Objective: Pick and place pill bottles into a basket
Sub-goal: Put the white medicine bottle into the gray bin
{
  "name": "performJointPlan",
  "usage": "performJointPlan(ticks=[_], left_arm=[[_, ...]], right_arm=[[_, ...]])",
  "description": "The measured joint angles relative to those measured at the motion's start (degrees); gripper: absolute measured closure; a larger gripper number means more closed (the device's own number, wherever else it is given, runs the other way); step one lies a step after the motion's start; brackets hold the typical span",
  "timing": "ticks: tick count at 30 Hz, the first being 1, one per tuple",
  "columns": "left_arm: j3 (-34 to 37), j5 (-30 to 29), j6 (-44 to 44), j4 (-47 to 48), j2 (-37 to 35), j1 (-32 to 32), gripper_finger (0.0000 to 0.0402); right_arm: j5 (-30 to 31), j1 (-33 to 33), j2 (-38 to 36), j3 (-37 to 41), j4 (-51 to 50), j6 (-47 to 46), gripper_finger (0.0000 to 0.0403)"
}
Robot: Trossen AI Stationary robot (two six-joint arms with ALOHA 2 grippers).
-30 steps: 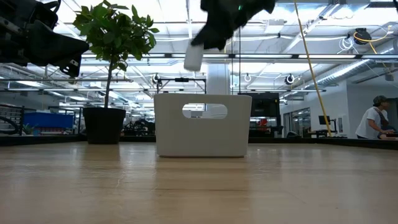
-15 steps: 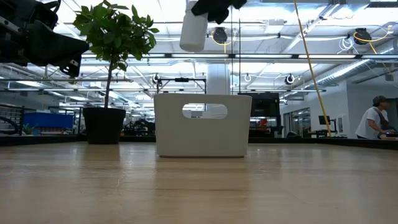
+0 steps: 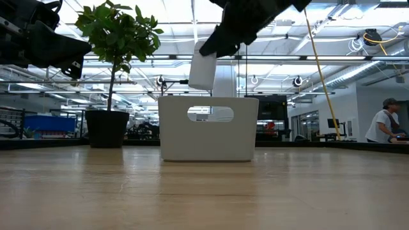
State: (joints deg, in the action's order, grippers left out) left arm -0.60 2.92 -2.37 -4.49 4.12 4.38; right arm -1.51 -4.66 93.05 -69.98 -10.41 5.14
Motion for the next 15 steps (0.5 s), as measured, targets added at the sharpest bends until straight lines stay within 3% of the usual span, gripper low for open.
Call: performJointPlan(ticks=[6,15], left_arm=[[0.0,0.0,0.0,0.0,0.0,0.0,0.0371],[0.0,0.0,0.0,0.0,0.0,0.0,0.0371]], right_arm=[[-0.1,0.2,0.1,4.0,3.6,-0.6,0.0253],[-3.3,0.3,5.5,4.0,7.2,-1.5,0.0253]])
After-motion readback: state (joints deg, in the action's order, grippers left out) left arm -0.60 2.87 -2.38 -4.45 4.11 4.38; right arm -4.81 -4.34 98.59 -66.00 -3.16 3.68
